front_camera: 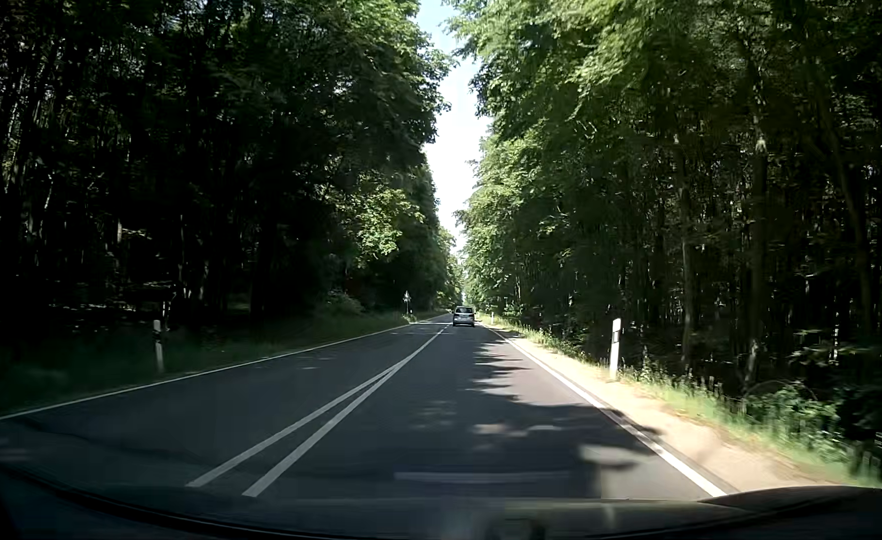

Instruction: Follow the waypoints while adhering to traffic rules and regulations

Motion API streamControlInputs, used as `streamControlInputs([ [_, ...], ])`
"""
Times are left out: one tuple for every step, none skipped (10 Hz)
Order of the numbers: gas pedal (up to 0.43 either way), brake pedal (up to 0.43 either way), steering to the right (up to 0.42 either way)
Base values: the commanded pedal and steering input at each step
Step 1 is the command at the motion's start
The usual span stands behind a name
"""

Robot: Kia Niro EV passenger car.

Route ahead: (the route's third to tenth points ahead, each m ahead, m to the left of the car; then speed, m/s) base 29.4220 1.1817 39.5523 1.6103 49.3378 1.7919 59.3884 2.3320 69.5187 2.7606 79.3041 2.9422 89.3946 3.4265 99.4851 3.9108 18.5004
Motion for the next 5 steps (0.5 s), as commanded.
streamControlInputs([
  [0.15,0.03,0.0],
  [0.15,0.03,0.002],
  [0.15,0.03,0.003],
  [0.15,0.03,0.003],
  [0.15,0.03,0.003],
])
